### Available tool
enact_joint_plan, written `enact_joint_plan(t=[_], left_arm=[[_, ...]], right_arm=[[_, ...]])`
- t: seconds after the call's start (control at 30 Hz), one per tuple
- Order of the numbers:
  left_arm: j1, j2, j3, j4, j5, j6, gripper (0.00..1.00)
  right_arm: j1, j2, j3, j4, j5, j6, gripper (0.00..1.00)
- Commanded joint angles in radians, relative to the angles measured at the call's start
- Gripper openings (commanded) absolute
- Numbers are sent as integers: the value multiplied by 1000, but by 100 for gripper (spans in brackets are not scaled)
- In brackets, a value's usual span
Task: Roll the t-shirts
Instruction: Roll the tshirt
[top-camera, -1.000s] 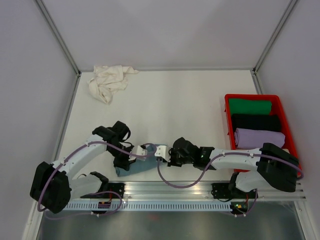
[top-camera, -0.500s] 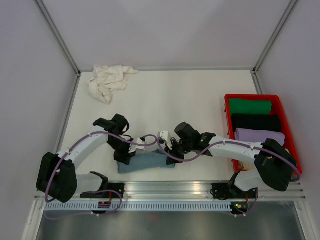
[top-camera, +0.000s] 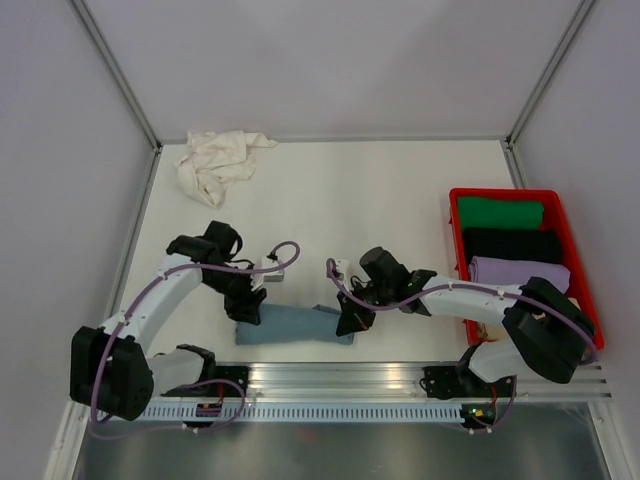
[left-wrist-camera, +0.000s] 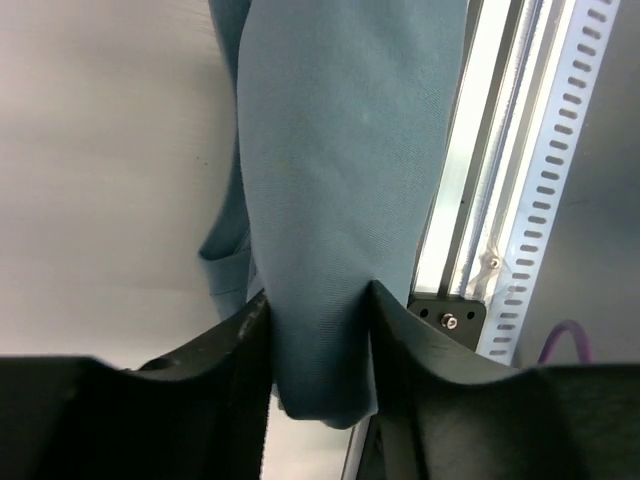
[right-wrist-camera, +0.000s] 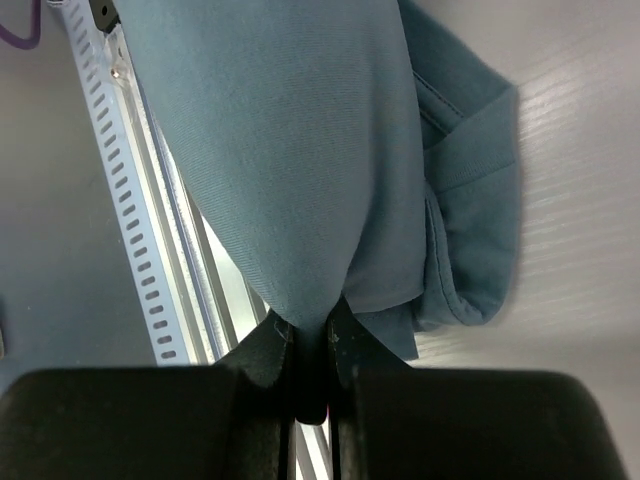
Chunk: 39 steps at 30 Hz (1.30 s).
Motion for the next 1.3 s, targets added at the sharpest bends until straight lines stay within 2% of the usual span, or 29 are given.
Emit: enact_joint_plan(t=[0.0,0.03,0.13,0.23,0.43,0.5,0.53,0.6,0.63,0.8,0.87,0.9,0.93,1.07,1.27], left_arm=[[11,11,5,11,60,-124,44],[28,17,4,11,36,-134,34],[81,42,10,14,2,-188,16],[123,69,9,14,-73,-262,3],[147,140,-53,68,-252,-317,2],[147,163,-65,108,-314,-329,2],[147,192,-70,110,-316,-322,2],[147,218,-76,110,-291,-306,2],[147,227,-77,110,-274,-300,2],[147,217,-93,120,-228,-270,2],[147,209,-94,122,-224,-265,2],[147,207,-94,122,-224,-263,2],[147,207,-94,120,-222,-263,2],[147,189,-97,122,-216,-260,2],[147,169,-94,123,-230,-268,3]], right_arm=[[-3,9,-17,47,-25,53,0],[-3,11,-17,40,-28,53,0],[-3,14,-20,28,-39,60,0],[-3,37,-8,27,-60,97,0],[-6,172,77,-50,-82,135,4],[-12,176,97,-62,-30,137,15],[-23,175,106,-71,-13,141,23],[-38,152,123,-87,5,135,31],[-46,141,136,-88,28,135,42],[-49,31,213,-238,114,22,47],[-49,-35,241,-304,174,-36,54],[-49,-57,242,-309,176,-49,59],[-51,-78,236,-302,168,-55,97],[-49,-124,164,-113,128,-43,98],[-15,14,228,100,52,4,98]])
